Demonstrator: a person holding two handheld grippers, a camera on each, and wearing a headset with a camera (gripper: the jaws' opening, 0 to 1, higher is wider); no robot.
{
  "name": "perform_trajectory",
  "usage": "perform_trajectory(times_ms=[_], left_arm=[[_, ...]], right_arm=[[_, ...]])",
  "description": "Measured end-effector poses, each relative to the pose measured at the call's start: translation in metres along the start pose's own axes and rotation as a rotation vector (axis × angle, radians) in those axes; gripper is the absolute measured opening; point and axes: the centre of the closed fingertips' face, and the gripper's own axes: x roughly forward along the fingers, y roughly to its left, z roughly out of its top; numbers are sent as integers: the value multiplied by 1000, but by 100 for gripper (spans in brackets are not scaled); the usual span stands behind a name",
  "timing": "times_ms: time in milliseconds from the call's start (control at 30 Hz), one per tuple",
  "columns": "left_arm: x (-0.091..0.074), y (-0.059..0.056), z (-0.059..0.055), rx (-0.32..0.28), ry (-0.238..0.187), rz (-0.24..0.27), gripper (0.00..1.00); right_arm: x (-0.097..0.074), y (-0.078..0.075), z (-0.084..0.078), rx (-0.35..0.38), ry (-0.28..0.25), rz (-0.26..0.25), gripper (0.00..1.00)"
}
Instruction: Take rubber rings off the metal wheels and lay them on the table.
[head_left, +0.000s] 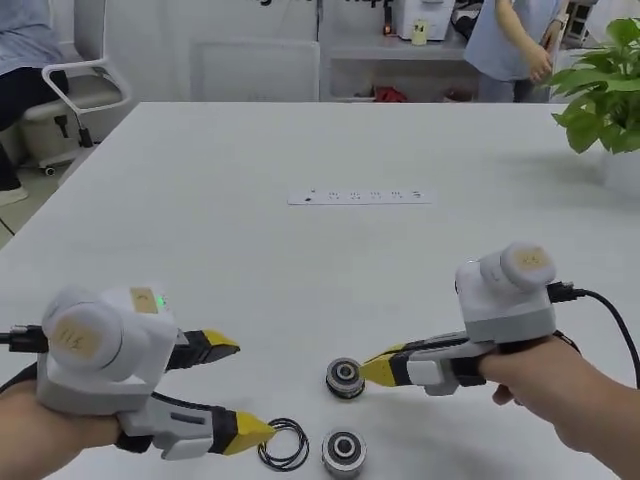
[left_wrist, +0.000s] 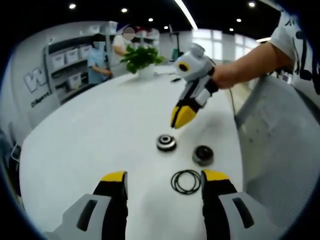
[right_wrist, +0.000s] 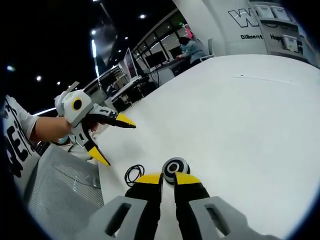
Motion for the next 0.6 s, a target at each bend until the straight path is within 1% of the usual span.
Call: perform_trajectory(times_ms=[367,600], left_arm=[[7,6,5,2,-3,8,59],[13,10,8,-11,-9,6,57]], right_arm=[[-1,-11,-8,-10,23,-17,5],[2,-12,-12,-27,38,-15,6]])
